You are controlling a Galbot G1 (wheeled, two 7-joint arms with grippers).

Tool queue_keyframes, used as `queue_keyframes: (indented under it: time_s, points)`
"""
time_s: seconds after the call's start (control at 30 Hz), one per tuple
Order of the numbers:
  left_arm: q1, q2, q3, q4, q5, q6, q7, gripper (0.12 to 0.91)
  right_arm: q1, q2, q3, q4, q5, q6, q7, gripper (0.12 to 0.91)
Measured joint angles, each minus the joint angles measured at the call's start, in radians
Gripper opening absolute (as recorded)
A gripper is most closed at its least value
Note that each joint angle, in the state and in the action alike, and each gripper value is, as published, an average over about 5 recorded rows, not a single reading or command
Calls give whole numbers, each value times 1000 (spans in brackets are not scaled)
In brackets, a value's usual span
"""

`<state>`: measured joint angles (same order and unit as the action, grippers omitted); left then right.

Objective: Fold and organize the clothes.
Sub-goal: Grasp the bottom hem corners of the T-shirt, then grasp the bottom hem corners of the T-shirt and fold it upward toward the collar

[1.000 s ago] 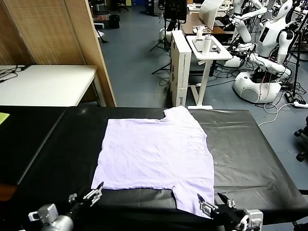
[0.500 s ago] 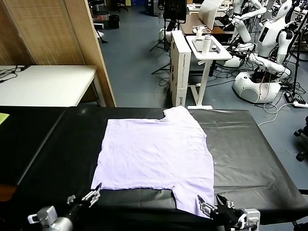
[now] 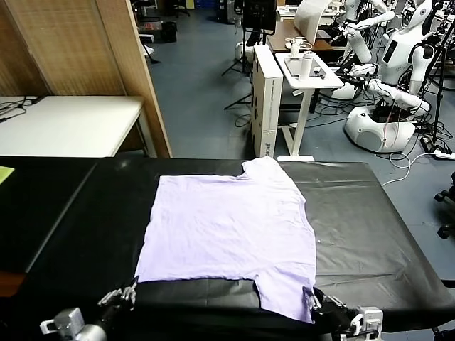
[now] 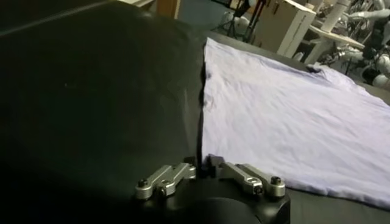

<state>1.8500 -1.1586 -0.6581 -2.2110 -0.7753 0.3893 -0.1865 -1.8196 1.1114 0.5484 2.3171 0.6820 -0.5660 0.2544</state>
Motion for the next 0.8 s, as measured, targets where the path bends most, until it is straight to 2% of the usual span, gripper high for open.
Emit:
queue_keyframes:
  time_s: [0.1, 0.27, 0.5, 0.63, 0.8]
  points:
    - [4, -1, 0, -5, 3, -3, -2, 145, -16, 2, 6, 18, 2, 1, 22, 139]
    - [30, 12, -17, -27, 6, -13, -9, 147, -67, 9, 15, 68, 3, -9, 57, 139]
    - [93, 24, -53, -75, 6, -22, -16, 147, -142, 19, 21, 128, 1, -19, 81, 139]
    - [128, 25, -76, -100, 3, -32, -17, 147, -146, 17, 27, 149, 1, -8, 64, 139]
    - [122, 10, -85, -116, -16, -51, -12, 147, -110, 1, 45, 146, 6, 48, 1, 139]
